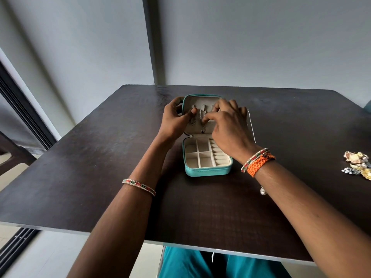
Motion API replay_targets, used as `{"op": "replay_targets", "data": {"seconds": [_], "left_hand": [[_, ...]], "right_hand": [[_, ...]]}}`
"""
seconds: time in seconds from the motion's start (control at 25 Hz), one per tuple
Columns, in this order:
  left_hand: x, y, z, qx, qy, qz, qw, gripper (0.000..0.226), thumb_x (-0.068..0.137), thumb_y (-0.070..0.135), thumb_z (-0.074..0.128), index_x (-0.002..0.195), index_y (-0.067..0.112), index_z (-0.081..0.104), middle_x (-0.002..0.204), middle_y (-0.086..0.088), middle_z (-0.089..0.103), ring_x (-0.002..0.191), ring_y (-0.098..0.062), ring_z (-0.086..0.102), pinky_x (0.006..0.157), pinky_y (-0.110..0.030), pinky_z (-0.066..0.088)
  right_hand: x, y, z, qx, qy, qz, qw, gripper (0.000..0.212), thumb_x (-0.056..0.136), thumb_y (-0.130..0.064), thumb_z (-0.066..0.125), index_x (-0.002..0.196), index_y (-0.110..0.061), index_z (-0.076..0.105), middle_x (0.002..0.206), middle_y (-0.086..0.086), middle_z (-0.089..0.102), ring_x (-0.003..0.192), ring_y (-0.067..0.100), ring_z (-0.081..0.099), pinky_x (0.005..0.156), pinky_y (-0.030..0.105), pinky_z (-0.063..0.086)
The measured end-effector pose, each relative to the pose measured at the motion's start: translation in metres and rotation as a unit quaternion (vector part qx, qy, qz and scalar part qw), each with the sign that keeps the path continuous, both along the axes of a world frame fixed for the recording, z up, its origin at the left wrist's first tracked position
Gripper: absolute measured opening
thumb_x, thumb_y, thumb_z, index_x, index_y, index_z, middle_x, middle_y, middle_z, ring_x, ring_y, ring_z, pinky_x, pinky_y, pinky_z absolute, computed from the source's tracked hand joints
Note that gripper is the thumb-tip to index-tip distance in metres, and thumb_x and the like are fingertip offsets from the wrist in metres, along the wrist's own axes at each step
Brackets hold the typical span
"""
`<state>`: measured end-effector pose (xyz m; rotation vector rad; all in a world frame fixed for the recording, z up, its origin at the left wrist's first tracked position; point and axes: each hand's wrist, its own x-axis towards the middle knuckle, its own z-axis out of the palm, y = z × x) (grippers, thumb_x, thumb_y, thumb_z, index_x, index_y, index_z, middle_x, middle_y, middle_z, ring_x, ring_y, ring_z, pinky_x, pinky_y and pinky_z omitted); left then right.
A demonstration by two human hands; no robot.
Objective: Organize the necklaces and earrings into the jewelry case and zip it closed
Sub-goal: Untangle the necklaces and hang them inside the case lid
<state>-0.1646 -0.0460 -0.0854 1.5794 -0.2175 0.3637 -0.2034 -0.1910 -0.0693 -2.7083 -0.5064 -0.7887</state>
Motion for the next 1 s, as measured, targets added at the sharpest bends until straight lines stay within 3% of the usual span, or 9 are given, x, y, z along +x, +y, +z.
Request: {"op": "replay_targets", "data": {"seconds": [0.28,0.52,0.68,0.84,0.92,1.0], "left_hand": [[0.001,0.001,-0.003,0.012,-0.015,0.011,1.0,0.024,0.085,-0.004,0.063,0.105,0.009,0.057,0.086,0.002,0.063,0.072,0.002,0.061,0.065,-0.015,0.052],[0.002,0.001,-0.008,0.016,-0.022,0.019,0.999,0.023,0.084,-0.002,0.064,0.103,0.01,0.058,0.085,0.001,0.064,0.07,0.004,0.061,0.064,-0.013,0.05],[-0.003,0.002,-0.004,-0.005,-0.01,-0.01,1.0,0.022,0.087,-0.004,0.06,0.105,0.006,0.055,0.084,-0.002,0.062,0.067,0.006,0.061,0.062,-0.012,0.049],[-0.005,0.003,-0.001,-0.016,0.006,-0.037,0.999,0.014,0.091,0.005,0.058,0.102,0.012,0.057,0.083,-0.001,0.062,0.067,0.002,0.061,0.066,-0.017,0.053],[-0.004,0.003,-0.001,-0.037,0.026,-0.038,0.998,0.006,0.093,0.015,0.057,0.097,0.018,0.06,0.082,-0.001,0.063,0.072,-0.008,0.06,0.069,-0.027,0.052],[-0.003,0.004,0.0,-0.055,0.048,-0.038,0.997,0.008,0.094,0.015,0.056,0.096,0.02,0.061,0.083,-0.001,0.064,0.074,-0.012,0.06,0.068,-0.029,0.052]], "right_hand": [[-0.002,0.004,-0.005,-0.011,0.025,-0.023,0.999,0.039,0.076,0.004,0.051,0.104,-0.018,0.069,0.11,0.005,0.049,0.107,0.023,0.038,0.083,0.036,0.026],[-0.003,0.006,-0.009,-0.023,0.041,-0.018,0.999,0.039,0.077,0.001,0.05,0.106,-0.019,0.066,0.113,0.003,0.048,0.108,0.022,0.037,0.08,0.034,0.021],[0.0,-0.001,-0.004,0.043,-0.002,-0.006,0.999,0.039,0.076,0.005,0.051,0.096,-0.021,0.071,0.104,0.003,0.055,0.101,0.022,0.045,0.079,0.034,0.022],[0.002,-0.004,-0.001,0.041,-0.028,-0.019,0.999,0.046,0.074,0.006,0.051,0.105,-0.022,0.07,0.101,0.004,0.052,0.099,0.022,0.045,0.077,0.033,0.021],[0.002,-0.004,-0.004,0.026,-0.03,-0.019,0.999,0.05,0.075,0.007,0.051,0.11,-0.023,0.069,0.101,0.004,0.052,0.099,0.023,0.044,0.076,0.033,0.02],[0.002,-0.003,-0.006,0.01,-0.03,-0.014,0.999,0.049,0.076,0.006,0.051,0.111,-0.024,0.07,0.102,0.003,0.052,0.099,0.023,0.043,0.076,0.031,0.016]]}}
